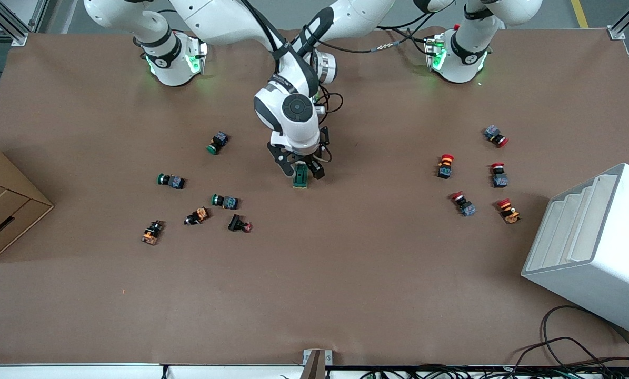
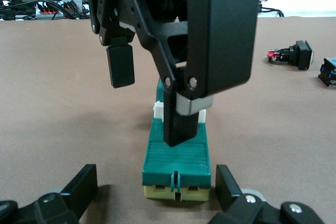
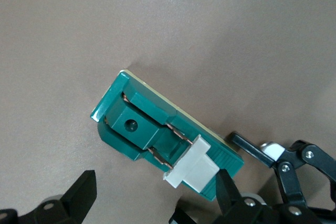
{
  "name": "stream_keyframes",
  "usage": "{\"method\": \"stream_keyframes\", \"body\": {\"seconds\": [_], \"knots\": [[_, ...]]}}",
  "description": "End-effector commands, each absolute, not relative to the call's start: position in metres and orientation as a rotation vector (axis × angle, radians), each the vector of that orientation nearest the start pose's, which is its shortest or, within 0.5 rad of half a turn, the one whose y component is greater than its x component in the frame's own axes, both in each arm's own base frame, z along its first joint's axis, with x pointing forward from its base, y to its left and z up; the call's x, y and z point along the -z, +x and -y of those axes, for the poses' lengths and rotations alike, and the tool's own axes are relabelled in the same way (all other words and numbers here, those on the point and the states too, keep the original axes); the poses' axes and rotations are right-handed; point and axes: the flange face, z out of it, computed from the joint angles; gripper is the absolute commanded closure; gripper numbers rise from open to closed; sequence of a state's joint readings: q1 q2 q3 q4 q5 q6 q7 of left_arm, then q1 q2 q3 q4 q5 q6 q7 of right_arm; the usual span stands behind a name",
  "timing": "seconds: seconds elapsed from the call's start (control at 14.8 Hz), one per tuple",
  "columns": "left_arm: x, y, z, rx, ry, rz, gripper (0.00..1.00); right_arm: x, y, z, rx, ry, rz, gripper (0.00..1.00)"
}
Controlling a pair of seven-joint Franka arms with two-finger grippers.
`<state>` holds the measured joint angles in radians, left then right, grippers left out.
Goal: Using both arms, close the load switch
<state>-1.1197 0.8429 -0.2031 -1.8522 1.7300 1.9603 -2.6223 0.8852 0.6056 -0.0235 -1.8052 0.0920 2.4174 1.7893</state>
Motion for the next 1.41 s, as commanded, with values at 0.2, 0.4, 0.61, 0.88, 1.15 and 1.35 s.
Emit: {"method": "stream_keyframes", "body": {"seconds": [0.2,0.4,0.61,0.88,1.15,1.35], "knots": [[-0.047,0.205,0.559,1.713,-2.649,-0.038,0.02,-0.212,0.439,-0.499,-0.045,-2.724,-1.486,0.00],[-0.047,0.206,0.560,1.714,-2.650,-0.036,0.02,-0.218,0.445,-0.501,-0.038,-2.708,-1.486,0.00],[-0.047,0.206,0.560,1.713,-2.651,-0.032,0.01,-0.226,0.457,-0.498,-0.028,-2.685,-1.493,0.00],[-0.046,0.205,0.560,1.711,-2.652,-0.034,0.01,-0.236,0.472,-0.494,-0.018,-2.663,-1.487,0.00],[-0.046,0.205,0.560,1.711,-2.653,-0.032,0.01,-0.243,0.490,-0.484,-0.008,-2.656,-1.468,0.00],[-0.045,0.205,0.559,1.715,-2.658,-0.010,0.01,-0.244,0.502,-0.472,-0.003,-2.668,-1.445,0.00]]}}
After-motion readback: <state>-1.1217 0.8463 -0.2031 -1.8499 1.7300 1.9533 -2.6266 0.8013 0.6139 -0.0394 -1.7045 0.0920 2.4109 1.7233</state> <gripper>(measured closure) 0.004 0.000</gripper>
